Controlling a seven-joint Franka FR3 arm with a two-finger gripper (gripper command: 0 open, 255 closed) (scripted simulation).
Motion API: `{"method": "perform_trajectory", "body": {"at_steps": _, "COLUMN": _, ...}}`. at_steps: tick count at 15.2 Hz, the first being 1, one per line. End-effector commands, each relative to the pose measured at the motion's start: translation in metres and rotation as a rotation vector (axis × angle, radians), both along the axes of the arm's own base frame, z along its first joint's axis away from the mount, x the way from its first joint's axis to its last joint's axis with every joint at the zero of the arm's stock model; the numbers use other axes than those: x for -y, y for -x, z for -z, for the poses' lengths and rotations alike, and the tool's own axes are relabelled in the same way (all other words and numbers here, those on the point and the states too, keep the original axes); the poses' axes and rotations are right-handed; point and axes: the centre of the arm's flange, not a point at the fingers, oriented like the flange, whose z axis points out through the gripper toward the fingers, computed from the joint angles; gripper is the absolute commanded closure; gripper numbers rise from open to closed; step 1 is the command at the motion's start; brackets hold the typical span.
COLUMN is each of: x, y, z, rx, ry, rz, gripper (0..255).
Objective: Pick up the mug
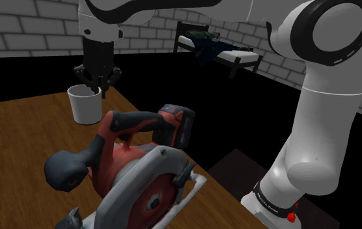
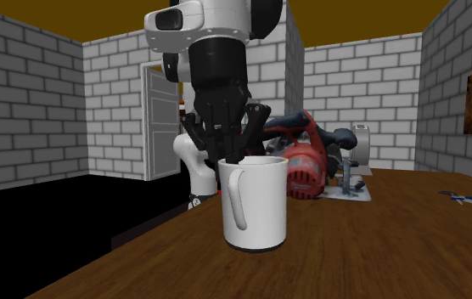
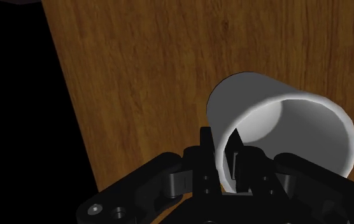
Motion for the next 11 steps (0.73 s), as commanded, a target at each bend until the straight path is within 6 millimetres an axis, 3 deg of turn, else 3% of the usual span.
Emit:
{"method": "perform_trajectory", "body": {"at_steps": 1, "x": 0.000, "y": 0.000, "z": -0.011, "rx": 0.000, "ry": 0.000, "rz": 0.000, "gripper": 255}}
{"method": "perform_trajectory", "body": {"at_steps": 9, "x": 0.000, "y": 0.000, "z": -0.053, "rx": 0.000, "ry": 0.000, "rz": 0.000, "gripper": 255}}
{"method": "perform_trajectory", "body": {"at_steps": 11, "x": 0.000, "y": 0.000, "z": -0.054, "rx": 0.000, "ry": 0.000, "rz": 0.000, "gripper": 255}}
